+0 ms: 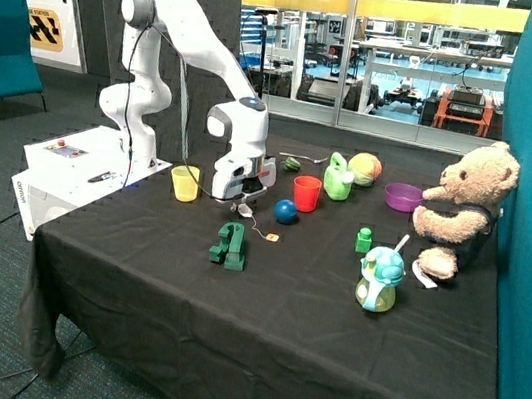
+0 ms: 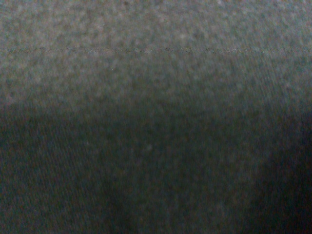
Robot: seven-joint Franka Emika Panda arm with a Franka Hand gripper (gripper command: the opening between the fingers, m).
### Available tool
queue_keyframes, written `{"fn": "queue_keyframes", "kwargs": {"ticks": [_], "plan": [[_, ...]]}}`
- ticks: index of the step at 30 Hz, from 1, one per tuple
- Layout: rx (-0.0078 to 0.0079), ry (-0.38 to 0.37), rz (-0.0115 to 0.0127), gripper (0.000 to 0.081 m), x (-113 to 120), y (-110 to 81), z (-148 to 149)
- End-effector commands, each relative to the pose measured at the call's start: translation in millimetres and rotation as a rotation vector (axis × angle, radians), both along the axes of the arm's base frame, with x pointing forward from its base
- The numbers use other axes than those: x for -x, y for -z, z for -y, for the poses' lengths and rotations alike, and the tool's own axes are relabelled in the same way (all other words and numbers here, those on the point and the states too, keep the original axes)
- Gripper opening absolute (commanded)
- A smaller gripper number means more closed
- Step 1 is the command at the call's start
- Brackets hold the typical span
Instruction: Prepare two cups of tea
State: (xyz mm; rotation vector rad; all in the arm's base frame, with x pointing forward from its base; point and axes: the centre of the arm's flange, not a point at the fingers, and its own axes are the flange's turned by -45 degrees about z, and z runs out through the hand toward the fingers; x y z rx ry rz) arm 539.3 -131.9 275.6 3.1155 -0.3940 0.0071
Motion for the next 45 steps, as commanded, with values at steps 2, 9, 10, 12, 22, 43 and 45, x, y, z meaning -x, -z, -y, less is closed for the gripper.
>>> {"fn": "queue_keyframes", "kwargs": {"ticks": [2,9,10,12,22,43,45], "plan": [[-0.0018,-0.006,-0.0043,0.0458,-3,2.4,0],[-0.0018,-0.015,-0.0043,0.0409,-3,5.6,2],[-0.0018,-0.016,-0.0043,0.0407,-3,5.8,2],[-0.0018,-0.006,-0.0043,0.0407,-2,6.4,1],[-0.0018,0.004,-0.0043,0.0042,1,4.5,1],[-0.0018,0.015,-0.0043,0.0000,17,0.7,4],[-0.0018,0.017,-0.0043,0.0000,20,0.6,5]]}}
